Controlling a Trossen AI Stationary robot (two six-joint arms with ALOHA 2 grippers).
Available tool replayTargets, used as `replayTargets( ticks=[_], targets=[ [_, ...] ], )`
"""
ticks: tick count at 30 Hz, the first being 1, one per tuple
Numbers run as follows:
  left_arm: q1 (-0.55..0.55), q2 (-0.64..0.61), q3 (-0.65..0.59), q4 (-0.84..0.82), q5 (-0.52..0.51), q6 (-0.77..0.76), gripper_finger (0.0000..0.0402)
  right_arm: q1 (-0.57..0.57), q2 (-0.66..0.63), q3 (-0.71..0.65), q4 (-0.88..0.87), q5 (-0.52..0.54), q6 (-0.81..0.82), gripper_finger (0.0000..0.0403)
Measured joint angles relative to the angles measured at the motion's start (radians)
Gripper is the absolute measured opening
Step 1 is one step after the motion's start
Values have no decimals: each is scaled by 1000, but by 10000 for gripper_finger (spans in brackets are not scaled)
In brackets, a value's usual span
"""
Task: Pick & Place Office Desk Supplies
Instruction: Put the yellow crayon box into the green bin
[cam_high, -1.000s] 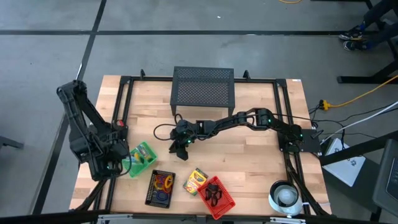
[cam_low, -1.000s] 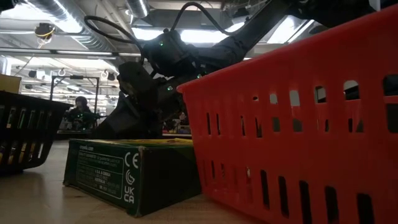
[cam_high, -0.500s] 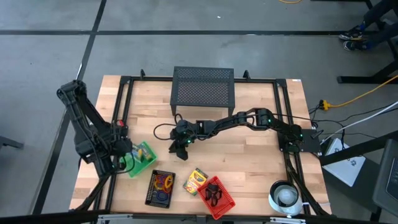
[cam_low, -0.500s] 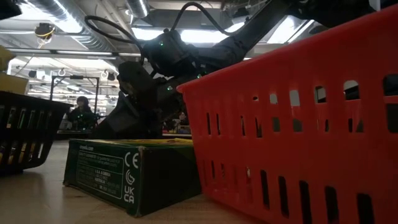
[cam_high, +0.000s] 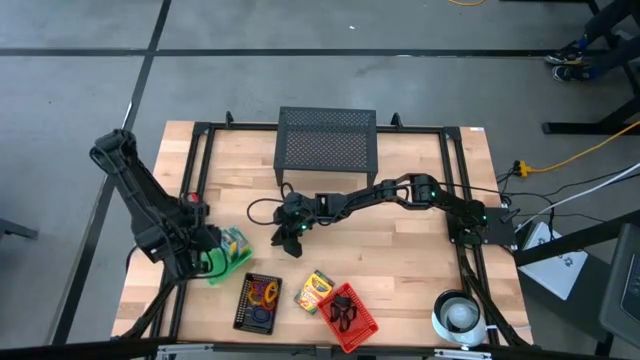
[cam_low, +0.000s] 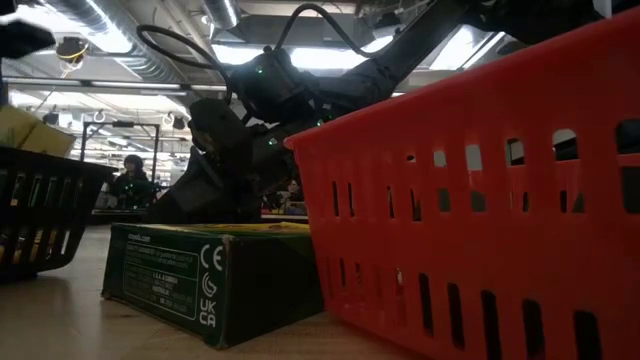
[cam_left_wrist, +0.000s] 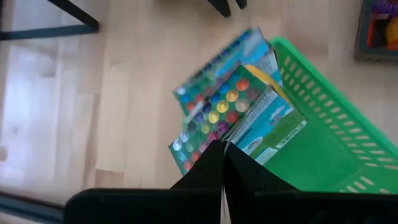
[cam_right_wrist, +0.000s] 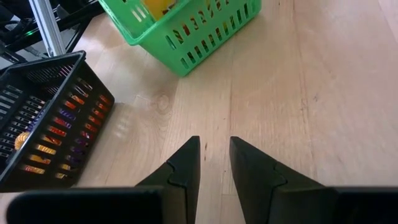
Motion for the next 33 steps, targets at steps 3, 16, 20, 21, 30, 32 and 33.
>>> replayTargets(
  ticks=[3, 16, 20, 21, 30, 32, 33],
  targets=[
    [4, 0, -55, 61, 6, 0, 2, 0, 0, 0, 1, 0, 0, 89],
    [2, 0, -89, 137, -11, -16, 9, 0, 0, 0, 2, 0, 4, 89],
    [2, 0, -89, 144, -20, -18, 26, 0, 0, 0, 2, 0, 3, 89],
    [2, 0, -89, 144, -23, -18, 33, 0, 0, 0, 2, 0, 3, 89],
    [2, 0, 13, 135, -92, 22, 119, 0, 0, 0, 2, 0, 3, 89],
    [2, 0, 54, 136, -104, 43, 136, 0, 0, 0, 2, 0, 3, 89],
    [2, 0, 75, 136, -108, 47, 143, 0, 0, 0, 2, 0, 3, 89]
  ],
)
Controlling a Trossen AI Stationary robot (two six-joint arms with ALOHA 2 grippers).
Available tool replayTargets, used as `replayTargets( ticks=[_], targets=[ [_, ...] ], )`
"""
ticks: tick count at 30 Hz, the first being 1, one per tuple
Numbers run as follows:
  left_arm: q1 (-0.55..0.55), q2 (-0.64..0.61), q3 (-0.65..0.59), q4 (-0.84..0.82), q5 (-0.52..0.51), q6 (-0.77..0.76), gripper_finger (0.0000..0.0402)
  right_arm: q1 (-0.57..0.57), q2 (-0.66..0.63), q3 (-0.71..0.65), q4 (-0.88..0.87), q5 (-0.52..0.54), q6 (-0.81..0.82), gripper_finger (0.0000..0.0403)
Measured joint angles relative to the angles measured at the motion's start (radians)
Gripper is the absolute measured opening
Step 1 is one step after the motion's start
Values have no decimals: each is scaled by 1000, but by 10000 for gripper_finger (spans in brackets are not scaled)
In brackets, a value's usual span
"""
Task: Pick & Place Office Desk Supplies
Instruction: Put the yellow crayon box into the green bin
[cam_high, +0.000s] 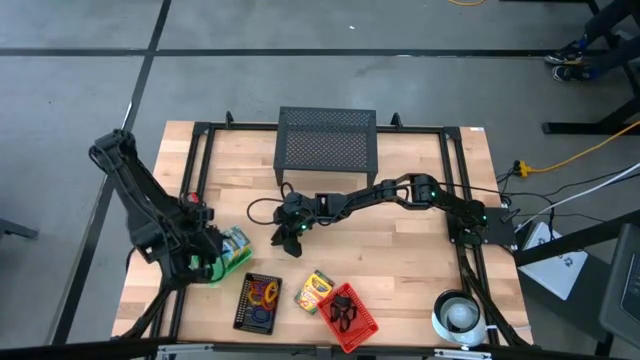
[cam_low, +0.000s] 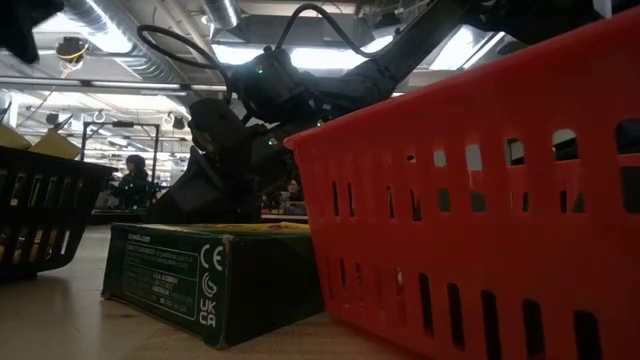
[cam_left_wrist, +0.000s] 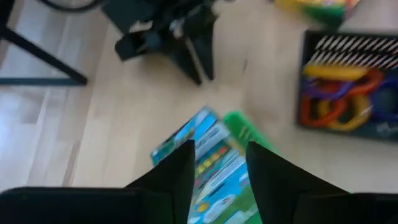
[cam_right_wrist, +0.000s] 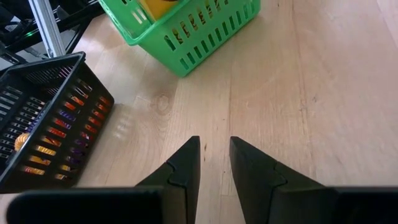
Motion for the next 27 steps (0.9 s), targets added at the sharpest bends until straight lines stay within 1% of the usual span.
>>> replayTargets(
  ticks=[2, 4, 6, 9, 13, 14, 16, 20, 27],
  targets=[
    [0, 0, 37, 6, 30, 2, 152, 0, 0, 0, 0, 0, 0, 89],
    [0, 0, 65, 10, 110, -6, 155, 0, 0, 0, 0, 0, 0, 89],
    [0, 0, 76, 15, 175, -42, 148, 0, 0, 0, 0, 0, 0, 89],
    [-21, 12, 75, 22, 239, -104, 111, 0, 0, 0, 0, 0, 0, 89],
    [-42, 73, 75, 22, 327, -166, 26, 0, 0, 0, -1, 0, -5, 89],
    [-42, 93, 75, 22, 351, -185, 14, 0, 0, 0, -1, 0, -10, 89],
    [-42, 131, 75, 22, 393, -215, 7, 0, 0, 0, -3, 0, -24, 89],
    [-40, 201, 75, 22, 398, -245, 2, 0, 0, 0, -2, 0, -30, 89],
    [-29, 315, 75, 41, 409, -250, 1, 0, 0, 0, -2, 0, -35, 89]
  ],
)
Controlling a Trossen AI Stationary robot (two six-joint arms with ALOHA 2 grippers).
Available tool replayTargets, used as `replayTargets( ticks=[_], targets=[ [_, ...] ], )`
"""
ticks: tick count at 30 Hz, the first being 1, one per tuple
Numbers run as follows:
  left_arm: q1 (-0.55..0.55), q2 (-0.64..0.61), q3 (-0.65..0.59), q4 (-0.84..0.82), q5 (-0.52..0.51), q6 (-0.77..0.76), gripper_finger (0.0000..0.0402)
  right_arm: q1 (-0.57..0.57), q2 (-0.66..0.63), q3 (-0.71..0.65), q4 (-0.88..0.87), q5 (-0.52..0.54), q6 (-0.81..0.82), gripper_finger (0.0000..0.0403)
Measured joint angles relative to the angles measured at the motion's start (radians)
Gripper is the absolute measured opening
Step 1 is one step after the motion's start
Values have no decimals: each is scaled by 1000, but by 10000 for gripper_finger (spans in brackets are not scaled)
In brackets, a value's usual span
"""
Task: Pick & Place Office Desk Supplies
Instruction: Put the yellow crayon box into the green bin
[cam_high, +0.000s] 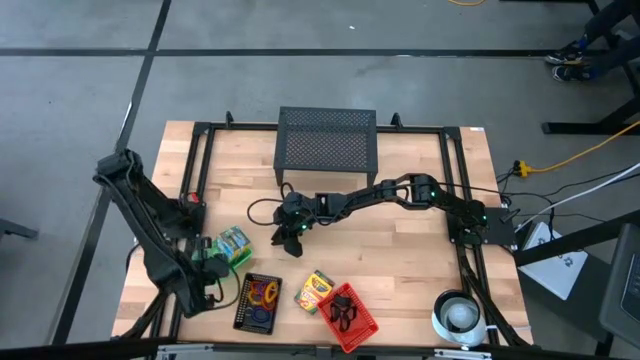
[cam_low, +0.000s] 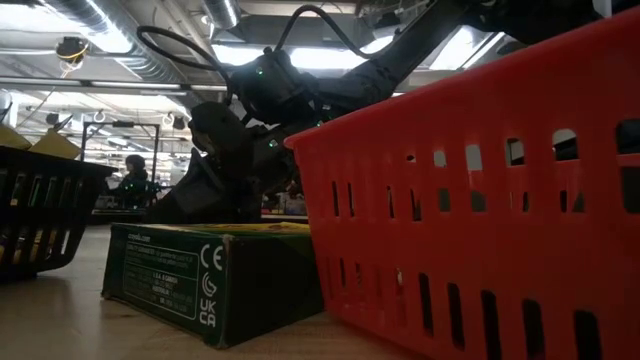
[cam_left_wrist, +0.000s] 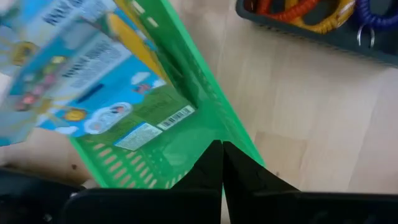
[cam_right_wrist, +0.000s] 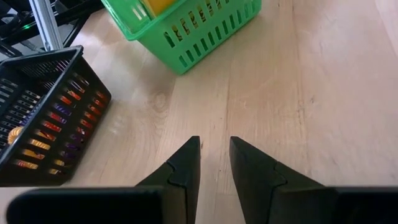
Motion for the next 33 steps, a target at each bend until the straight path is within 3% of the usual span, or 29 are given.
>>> replayTargets(
  ticks=[6, 14, 19, 25, 33],
  targets=[
    [-1, 65, -16, 28, 37, -33, 1, 0, 0, 0, 2, 0, 0, 89],
    [-1, 76, -124, 26, 38, -78, 1, 5, 0, 0, 49, -46, 28, 89],
    [-1, 61, -153, 27, -21, -85, 1, 27, 0, 0, 62, 90, 86, 85],
    [-1, 60, -164, 49, -45, -85, 2, 24, 0, 0, 110, 179, 150, 66],
    [3, 60, -164, 83, -137, -85, 1, 22, 37, 86, 66, 187, 163, 40]
  ],
)
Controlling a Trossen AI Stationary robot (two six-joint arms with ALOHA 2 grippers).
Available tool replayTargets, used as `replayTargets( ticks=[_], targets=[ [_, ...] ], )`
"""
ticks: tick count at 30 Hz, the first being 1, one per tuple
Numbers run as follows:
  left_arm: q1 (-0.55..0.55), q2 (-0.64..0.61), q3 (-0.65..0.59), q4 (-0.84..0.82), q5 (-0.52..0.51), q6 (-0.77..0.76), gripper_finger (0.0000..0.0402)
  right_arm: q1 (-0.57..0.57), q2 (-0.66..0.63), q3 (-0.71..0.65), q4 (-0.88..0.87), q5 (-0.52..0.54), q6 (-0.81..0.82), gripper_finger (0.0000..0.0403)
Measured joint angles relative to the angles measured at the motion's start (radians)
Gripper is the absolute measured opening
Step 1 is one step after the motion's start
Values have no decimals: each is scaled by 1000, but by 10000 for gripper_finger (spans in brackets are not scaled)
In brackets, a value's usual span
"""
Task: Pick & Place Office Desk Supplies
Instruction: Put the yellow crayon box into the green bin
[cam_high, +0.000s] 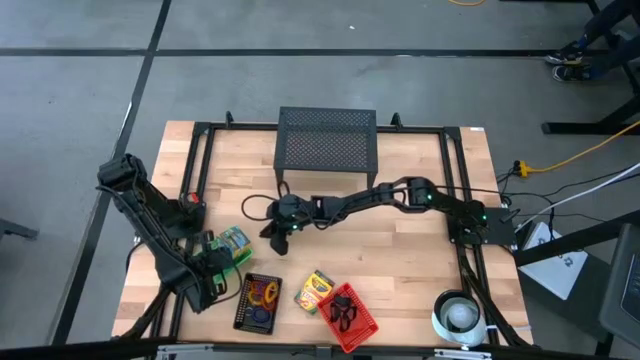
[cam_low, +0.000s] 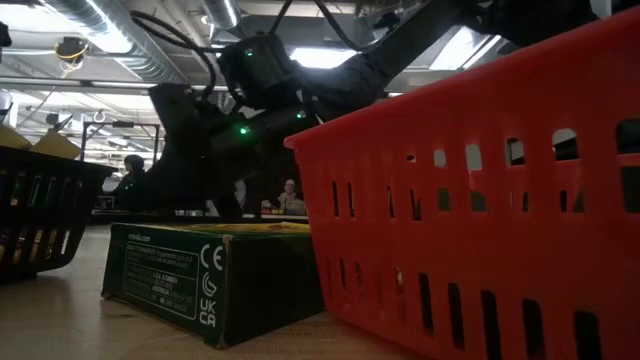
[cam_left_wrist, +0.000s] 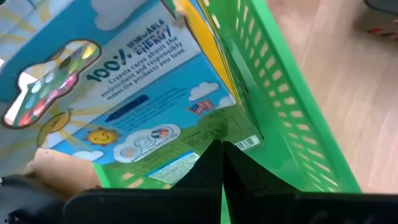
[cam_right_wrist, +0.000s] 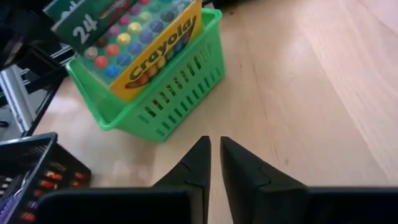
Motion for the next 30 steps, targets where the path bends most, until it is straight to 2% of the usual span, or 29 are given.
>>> replayTargets(
  ticks=[5, 15, 25, 30],
  targets=[
    [9, 0, 0, -1, 0, 4, 2, -1, 26, 47, -41, 38, -20, 7],
    [9, 0, 0, -9, -37, 18, 1, -9, 27, 48, -56, 37, -32, 2],
    [10, -1, -12, 7, -58, 18, 2, -7, 27, 48, -41, -15, -45, 1],
    [29, 0, -105, 81, 23, 3, 1, 2, 27, 48, -21, -60, -35, 1]
  ],
)
